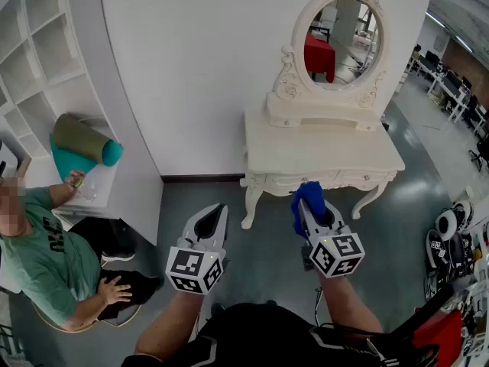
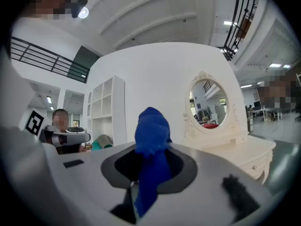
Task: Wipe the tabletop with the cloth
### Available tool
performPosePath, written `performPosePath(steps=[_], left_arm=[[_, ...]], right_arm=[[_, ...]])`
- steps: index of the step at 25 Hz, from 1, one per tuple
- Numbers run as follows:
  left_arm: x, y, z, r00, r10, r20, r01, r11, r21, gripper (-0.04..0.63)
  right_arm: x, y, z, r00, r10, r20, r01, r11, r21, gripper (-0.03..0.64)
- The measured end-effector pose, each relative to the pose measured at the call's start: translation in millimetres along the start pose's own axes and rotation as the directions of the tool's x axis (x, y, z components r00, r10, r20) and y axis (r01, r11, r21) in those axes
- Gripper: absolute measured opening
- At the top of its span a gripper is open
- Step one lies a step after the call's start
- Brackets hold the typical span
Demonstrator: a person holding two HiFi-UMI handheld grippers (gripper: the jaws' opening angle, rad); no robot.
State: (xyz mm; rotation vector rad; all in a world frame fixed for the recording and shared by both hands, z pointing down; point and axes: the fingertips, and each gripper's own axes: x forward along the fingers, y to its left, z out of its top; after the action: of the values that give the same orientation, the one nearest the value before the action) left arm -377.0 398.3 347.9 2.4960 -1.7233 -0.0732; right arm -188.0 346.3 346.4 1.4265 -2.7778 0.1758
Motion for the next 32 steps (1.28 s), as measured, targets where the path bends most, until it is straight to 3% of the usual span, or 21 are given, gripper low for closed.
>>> performPosePath(steps=[23, 32], left_arm=[[-1, -4, -14, 1.0, -0.01, -0.026, 0.009, 1.0, -0.027, 0.008], [17, -12, -16, 1.0, 0.015, -0.025, -0.015, 1.0, -0.019, 0.008]], right_arm=[[-10, 8, -4, 0.999, 0.032, 0.006, -0.032, 0.999, 0.003, 0.095], [-6, -9, -2, 0.999, 0.046, 0.021, -0.047, 0.999, 0.024, 0.095]])
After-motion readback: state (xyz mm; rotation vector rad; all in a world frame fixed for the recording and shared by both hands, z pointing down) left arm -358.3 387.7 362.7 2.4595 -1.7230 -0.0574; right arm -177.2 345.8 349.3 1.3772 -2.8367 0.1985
